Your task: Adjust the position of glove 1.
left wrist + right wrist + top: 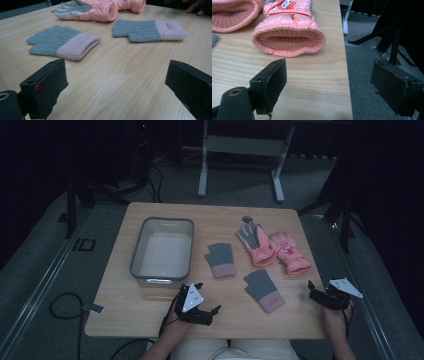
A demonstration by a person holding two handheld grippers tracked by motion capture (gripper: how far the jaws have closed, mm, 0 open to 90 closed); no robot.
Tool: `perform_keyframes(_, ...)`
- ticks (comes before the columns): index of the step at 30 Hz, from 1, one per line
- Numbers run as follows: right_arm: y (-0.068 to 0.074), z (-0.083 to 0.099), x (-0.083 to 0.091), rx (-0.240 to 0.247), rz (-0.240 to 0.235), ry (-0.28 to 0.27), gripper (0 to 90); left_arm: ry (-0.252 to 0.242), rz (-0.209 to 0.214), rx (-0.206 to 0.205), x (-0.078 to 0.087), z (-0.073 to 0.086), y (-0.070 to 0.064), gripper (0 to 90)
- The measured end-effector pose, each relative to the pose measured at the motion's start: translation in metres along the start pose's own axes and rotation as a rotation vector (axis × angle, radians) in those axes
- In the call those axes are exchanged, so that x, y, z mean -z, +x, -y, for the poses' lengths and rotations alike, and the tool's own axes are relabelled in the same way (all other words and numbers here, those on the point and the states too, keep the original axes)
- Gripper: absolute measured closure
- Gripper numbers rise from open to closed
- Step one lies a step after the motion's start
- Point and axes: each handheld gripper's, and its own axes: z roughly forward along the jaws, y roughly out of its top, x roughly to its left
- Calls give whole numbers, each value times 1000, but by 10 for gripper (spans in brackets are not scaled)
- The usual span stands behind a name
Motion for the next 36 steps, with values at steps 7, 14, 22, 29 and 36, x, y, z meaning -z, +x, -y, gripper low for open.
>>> perform_keyframes(7,-1,0,-1,2,-16,7,150,-8,28,11,1,0,2,11)
perform_keyframes(14,-4,-1,-3,-34,-16,34,159,-13,40,25,1,1,5,11)
perform_keyframes(22,-6,-1,-4,-62,-21,56,160,-37,54,48,3,2,7,11)
perform_keyframes(29,-7,-1,-3,-72,-14,43,160,-28,64,48,3,2,7,12)
perform_keyframes(36,-5,-1,-2,-60,-2,29,160,-24,65,47,2,1,7,12)
